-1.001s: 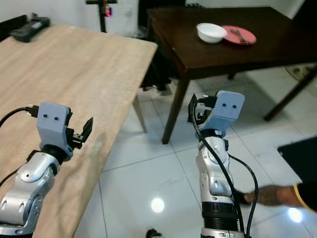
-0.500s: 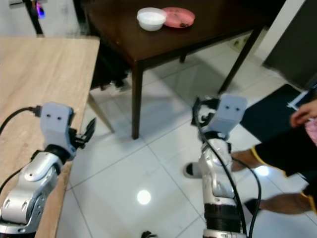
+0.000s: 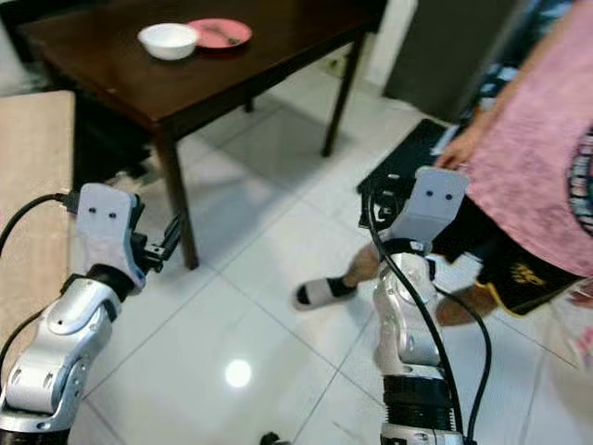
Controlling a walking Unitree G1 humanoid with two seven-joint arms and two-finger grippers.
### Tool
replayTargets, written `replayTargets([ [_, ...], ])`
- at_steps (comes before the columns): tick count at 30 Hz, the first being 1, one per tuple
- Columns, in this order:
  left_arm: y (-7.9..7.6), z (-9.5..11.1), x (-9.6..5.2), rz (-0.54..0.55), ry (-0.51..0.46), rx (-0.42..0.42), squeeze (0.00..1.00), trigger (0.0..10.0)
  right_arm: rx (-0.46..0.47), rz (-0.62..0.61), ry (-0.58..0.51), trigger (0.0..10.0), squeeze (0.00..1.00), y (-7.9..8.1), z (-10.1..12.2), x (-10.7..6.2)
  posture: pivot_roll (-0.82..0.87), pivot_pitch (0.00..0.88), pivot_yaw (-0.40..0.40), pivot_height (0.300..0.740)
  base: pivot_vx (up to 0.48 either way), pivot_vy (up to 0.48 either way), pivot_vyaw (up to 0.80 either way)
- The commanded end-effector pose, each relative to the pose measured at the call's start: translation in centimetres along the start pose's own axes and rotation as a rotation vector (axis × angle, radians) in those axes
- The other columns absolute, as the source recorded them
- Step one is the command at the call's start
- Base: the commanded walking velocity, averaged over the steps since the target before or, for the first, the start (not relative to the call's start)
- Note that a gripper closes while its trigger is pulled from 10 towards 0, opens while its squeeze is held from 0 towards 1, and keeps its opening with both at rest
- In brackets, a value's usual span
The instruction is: Setting the table
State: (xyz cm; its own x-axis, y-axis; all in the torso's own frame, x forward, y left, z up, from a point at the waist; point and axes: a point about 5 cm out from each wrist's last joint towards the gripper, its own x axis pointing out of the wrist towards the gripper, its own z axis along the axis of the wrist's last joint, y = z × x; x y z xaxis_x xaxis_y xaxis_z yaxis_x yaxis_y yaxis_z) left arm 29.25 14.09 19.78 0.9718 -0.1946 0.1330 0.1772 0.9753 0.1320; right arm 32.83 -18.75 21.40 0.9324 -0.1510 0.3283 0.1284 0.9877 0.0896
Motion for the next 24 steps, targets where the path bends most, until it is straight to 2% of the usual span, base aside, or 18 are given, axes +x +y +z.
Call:
replayTargets([
  [1,0.04,-0.52,-0.14,-0.005,0.008,0.005,0.00,10.0,-0.010,0.022,-0.014,10.0,0.00,0.38,0.13,-0.16,0.06,0.115,0.038,0.740,0.480,0.000,0.00],
  [24,-0.04,-0.49,0.12,-0.005,-0.004,0.007,0.00,10.0,-0.021,0.022,-0.010,10.0,0.00,0.28,-0.14,-0.18,0.06,0.105,0.040,0.740,0.480,0.000,0.00],
])
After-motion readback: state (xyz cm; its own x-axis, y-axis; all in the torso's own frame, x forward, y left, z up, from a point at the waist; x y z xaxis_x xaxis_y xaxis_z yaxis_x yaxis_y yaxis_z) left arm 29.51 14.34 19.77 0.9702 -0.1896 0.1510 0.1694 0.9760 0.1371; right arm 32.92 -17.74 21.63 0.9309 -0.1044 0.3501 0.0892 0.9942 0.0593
